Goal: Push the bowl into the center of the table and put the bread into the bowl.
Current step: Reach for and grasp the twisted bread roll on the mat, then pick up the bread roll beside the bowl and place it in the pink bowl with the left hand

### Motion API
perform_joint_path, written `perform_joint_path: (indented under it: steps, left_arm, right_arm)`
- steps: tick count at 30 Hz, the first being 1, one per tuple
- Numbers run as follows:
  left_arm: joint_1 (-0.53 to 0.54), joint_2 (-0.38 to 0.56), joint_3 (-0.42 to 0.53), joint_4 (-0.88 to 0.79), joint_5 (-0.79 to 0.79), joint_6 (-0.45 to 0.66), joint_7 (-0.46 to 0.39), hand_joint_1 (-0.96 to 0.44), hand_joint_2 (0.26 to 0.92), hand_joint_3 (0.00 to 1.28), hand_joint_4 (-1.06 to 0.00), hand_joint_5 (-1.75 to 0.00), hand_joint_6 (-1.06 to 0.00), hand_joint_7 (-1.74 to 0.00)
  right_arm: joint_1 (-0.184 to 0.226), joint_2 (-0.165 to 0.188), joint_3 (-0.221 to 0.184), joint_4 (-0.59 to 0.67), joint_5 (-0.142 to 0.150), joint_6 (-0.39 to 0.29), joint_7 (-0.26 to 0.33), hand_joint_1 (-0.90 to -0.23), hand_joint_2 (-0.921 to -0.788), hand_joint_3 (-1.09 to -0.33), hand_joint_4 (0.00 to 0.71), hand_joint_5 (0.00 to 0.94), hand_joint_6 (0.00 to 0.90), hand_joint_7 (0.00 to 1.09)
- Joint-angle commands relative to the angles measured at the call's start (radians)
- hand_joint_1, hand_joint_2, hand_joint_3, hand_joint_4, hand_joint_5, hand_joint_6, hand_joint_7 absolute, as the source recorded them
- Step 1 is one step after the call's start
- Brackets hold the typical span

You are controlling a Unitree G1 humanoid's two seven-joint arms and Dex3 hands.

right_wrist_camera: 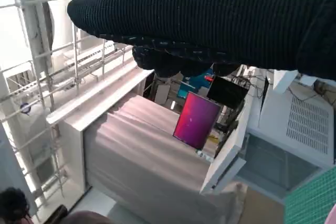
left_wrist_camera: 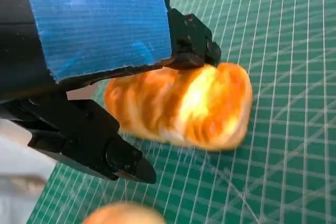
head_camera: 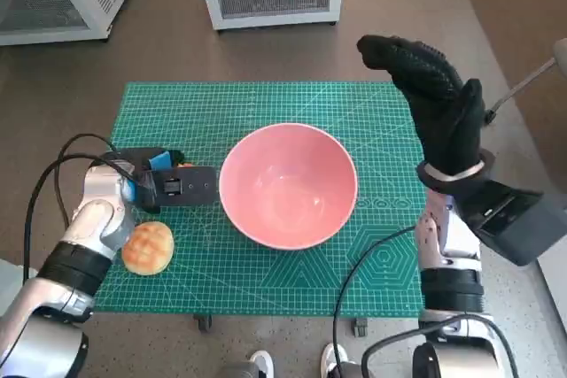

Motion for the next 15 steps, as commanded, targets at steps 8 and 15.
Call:
perform_joint_path:
  steps: [8, 15]
  left_arm:
    - [-0.021, -0.013, -0.031, 0.161, 0.054, -0.146, 0.238, 0.27, 0.918, 0.13, -0.62, -1.23, -0.78, -0.29]
    - [-0.036, -0.01, -0.028, 0.201, 0.052, -0.167, 0.276, 0.02, 0.92, 0.12, -0.64, -1.33, -0.59, -1.04]
  right_arm:
    - [0.027, 0.002, 0.009, -0.02, 0.025, 0.028, 0.012, -0.728, -0.921, -0.822, 0.205, 0.001, 0.06, 0.48]
    - [0.032, 0.004, 0.009, -0.027, 0.034, 0.028, 0.021, -0.728, -0.921, -0.82, 0.205, 0.001, 0.059, 0.48]
